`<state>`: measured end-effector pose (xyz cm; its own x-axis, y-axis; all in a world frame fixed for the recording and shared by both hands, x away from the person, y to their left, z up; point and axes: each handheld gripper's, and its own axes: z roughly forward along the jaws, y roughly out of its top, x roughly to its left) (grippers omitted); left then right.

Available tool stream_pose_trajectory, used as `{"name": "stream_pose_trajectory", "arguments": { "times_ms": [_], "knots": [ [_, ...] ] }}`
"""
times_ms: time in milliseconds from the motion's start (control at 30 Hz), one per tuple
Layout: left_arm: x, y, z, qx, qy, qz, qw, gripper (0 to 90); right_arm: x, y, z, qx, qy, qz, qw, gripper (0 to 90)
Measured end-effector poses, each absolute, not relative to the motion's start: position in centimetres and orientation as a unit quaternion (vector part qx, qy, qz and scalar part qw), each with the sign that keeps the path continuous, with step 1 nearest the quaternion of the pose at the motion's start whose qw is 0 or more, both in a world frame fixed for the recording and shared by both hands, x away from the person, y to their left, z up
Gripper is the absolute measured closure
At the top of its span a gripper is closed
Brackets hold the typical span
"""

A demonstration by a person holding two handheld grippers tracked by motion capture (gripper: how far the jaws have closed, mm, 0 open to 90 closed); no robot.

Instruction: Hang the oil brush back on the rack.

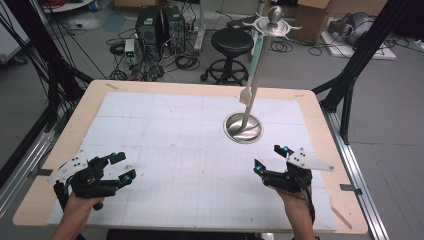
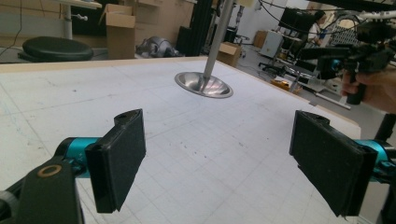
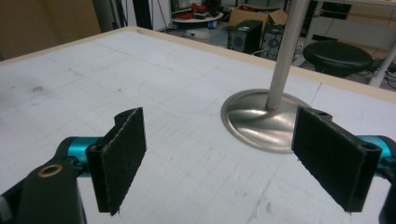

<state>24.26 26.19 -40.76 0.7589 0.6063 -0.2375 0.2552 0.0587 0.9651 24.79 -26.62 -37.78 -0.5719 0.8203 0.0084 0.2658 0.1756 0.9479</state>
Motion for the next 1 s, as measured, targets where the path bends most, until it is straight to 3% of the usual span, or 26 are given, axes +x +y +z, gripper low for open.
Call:
{"name": "stream_pose_trajectory", "arguments": {
  "times_ms": [300, 1000],
  "knots": [
    [24.2, 26.1, -40.8, 0.673, 0.325, 0.135, 0.651, 18.8, 22.0, -27.6, -39.8, 0.393, 0.712, 0.512, 0.277, 17.1],
    [24.0, 26.0, -40.9, 0.675, 0.326, 0.133, 0.648, 18.9, 21.1, -28.6, -39.9, 0.408, 0.694, 0.528, 0.271, 17.2]
  ]
}}
